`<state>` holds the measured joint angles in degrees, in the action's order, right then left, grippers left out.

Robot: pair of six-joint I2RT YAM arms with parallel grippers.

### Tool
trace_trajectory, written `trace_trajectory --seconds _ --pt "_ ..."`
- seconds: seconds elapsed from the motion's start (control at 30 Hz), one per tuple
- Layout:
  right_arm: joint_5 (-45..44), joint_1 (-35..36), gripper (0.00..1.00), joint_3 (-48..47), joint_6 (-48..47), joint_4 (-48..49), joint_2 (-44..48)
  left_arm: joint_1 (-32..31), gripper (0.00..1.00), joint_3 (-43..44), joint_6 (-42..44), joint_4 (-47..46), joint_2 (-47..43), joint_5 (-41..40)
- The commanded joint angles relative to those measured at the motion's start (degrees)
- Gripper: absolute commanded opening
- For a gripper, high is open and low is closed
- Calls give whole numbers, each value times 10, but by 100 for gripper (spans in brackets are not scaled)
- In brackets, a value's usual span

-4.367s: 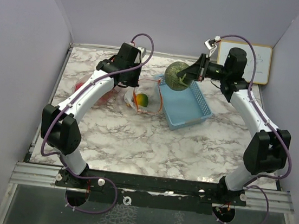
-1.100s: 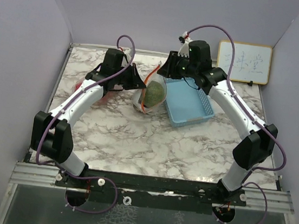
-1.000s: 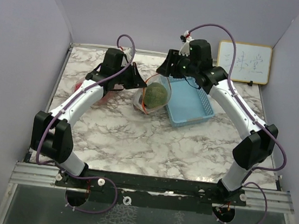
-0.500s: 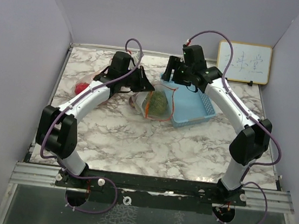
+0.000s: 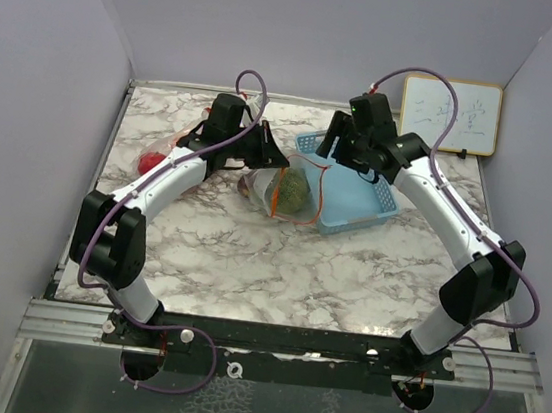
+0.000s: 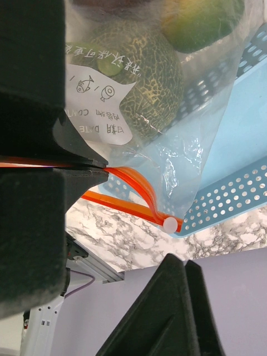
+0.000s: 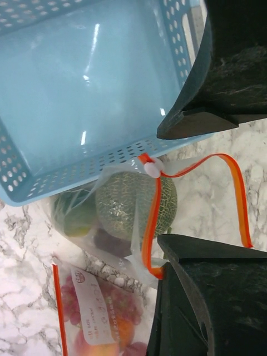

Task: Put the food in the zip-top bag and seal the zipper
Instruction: Pick up the zipper food storage bag at the center of the board.

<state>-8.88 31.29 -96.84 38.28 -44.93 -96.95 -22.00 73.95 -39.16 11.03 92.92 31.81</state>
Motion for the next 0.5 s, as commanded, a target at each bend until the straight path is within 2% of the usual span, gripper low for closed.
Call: trace_trajectory --seconds 0.0,0.2,0.47 --pt "18 0 67 68 99 10 28 -3 0 16 -1 -12 7 22" --pt "68 -1 64 84 159 41 9 -5 0 22 5 -4 12 26" --pt "44 0 60 98 215 93 24 -6 0 21 7 -5 8 26"
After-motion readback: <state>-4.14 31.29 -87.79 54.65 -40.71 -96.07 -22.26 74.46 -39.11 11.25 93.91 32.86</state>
